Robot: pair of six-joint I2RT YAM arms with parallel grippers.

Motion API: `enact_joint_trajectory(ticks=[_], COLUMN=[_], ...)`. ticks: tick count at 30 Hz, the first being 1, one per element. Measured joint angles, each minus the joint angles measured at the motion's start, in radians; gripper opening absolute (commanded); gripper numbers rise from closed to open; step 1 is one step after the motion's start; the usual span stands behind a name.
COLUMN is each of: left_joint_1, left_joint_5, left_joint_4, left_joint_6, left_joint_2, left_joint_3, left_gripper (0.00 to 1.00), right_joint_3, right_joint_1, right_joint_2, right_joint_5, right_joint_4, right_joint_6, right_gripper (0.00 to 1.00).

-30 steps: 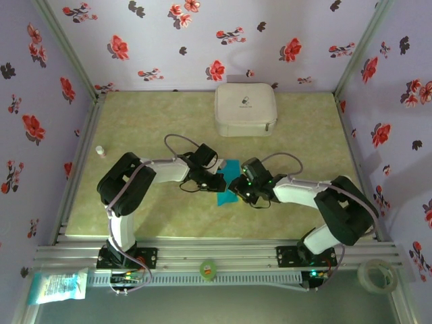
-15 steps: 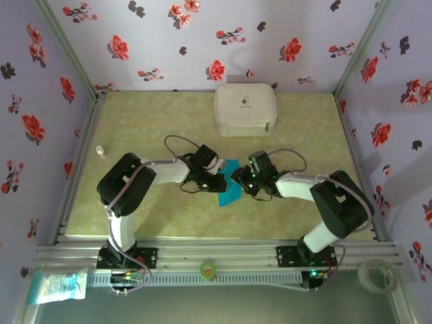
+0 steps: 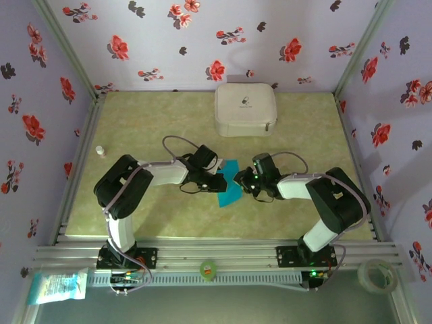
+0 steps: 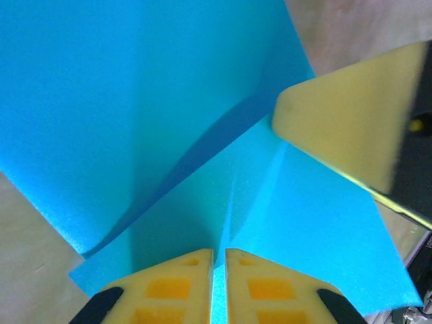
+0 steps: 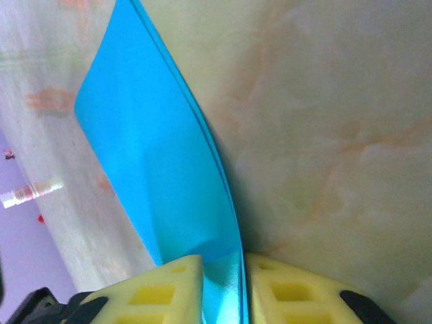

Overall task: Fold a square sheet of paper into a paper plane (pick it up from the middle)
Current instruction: Turn over the paper at the center of the table.

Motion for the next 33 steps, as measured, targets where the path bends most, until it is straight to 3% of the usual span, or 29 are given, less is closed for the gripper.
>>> enact_joint_trajectory(ticks=[2, 10, 19, 23, 27, 33], left_joint_1=[0.0, 0.006, 0.097, 0.132, 0.167, 0.208], left_joint_5=[-0.008, -0.111, -0.264, -0.325, -0.382, -0.471], left_joint_4=[-0.002, -0.003, -0.004, 0.0, 0.0, -0.021], left_joint_6=[-0.006, -0.015, -0.045, -0.059, -0.08, -0.133], left_joint_2=[-0.025, -0.226, -0.525, -0.629, -0.718, -0.832], left_joint_3=[0.0, -0.048, -0.211, -0.262, -0.317, -0.39], left_gripper=[0.19, 0.24, 0.27, 0.28, 0.29, 0.3], right_joint_3=[0.0, -0.002, 0.148, 0.298, 0.447, 0.665], right_joint_1=[-0.003, -0.003, 0.002, 0.031, 0.096, 0.215], right_joint_2=[0.009, -0.048, -0.277, -0.32, -0.304, -0.114], right_joint_5=[-0.003, -0.002, 0.096, 0.231, 0.443, 0.789], right_joint_4=[0.017, 0.003, -0.356, -0.584, -0.823, -1.13], right_joint_6=[-0.008, -0.067, -0.275, -0.389, -0.488, -0.569], right_gripper=[0.11, 0.07, 0.08, 0.08, 0.09, 0.08])
